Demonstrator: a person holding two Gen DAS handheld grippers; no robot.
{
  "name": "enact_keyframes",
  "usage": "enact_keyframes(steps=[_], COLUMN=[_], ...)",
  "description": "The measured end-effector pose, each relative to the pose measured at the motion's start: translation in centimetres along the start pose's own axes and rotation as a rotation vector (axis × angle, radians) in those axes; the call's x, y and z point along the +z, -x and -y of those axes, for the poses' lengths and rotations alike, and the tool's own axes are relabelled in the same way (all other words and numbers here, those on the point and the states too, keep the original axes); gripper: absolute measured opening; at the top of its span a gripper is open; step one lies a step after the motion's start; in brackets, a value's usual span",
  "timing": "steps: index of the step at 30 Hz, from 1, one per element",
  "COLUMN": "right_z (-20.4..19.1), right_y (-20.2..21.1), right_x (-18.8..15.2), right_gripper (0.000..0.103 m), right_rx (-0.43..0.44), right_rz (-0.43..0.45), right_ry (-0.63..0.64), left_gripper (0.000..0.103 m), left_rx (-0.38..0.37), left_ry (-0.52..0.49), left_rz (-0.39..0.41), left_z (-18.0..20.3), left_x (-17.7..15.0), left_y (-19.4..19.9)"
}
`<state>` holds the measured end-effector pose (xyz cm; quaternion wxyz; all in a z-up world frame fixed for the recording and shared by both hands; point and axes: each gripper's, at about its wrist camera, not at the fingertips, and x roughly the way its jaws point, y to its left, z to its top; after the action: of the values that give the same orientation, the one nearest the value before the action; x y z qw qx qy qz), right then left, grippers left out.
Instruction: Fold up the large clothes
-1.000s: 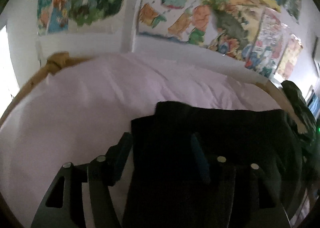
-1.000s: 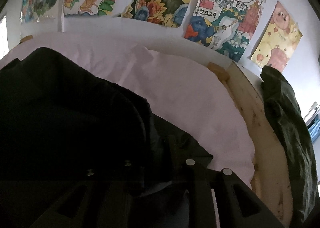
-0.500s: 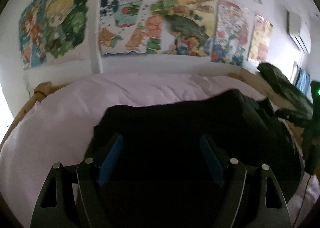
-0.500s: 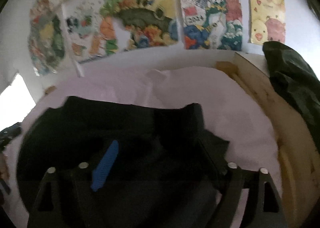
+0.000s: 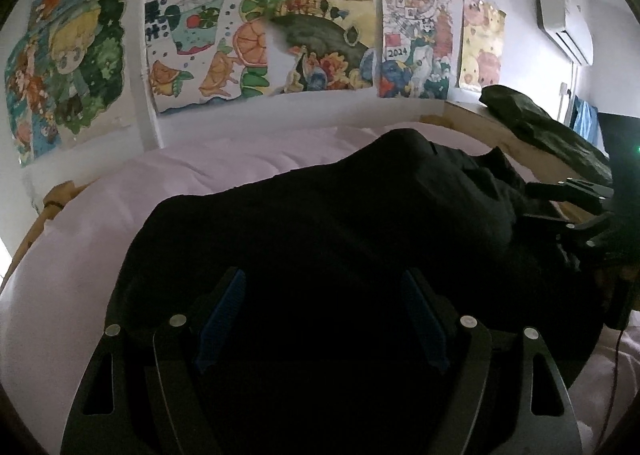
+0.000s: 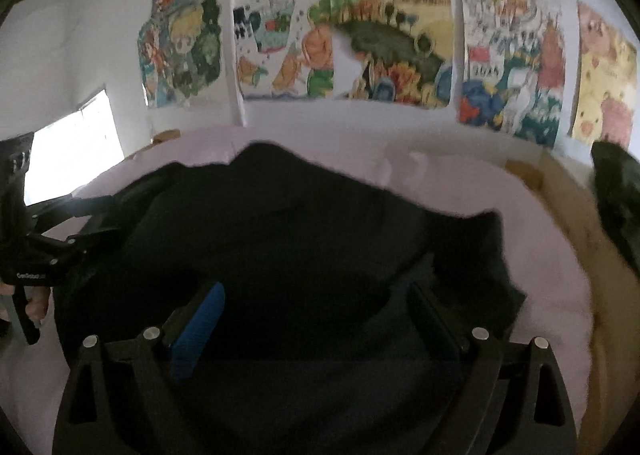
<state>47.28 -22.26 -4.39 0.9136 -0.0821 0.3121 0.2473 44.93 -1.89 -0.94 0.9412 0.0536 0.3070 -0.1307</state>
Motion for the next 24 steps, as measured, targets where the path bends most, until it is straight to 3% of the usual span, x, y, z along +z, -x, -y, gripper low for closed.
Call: enact_keyframes(steps=[4, 15, 24], right_z=[0.4, 0.4, 2.5], right_y=[-0.9, -4.2, -8.1], right_x=[0.5, 1.5, 2.6], right_gripper=[0.093, 0.093, 0.093], right_rx=[0.001, -0.079, -0.154], right_rz=[0.0, 0.009, -0.002], right_ry=[-0.012, 0.044, 0.06], left_gripper=[0.085, 0.088, 0.093], left_rx=[0.011, 0.033, 0.072], left_ry=[0.007, 0.024, 0.042], left_rz=[0.018, 0.026, -0.016], left_z=[-0.3, -0.8, -2.8], left_x=[0.1, 1.2, 2.8], left_y=[-0.9, -3.9, -8.2])
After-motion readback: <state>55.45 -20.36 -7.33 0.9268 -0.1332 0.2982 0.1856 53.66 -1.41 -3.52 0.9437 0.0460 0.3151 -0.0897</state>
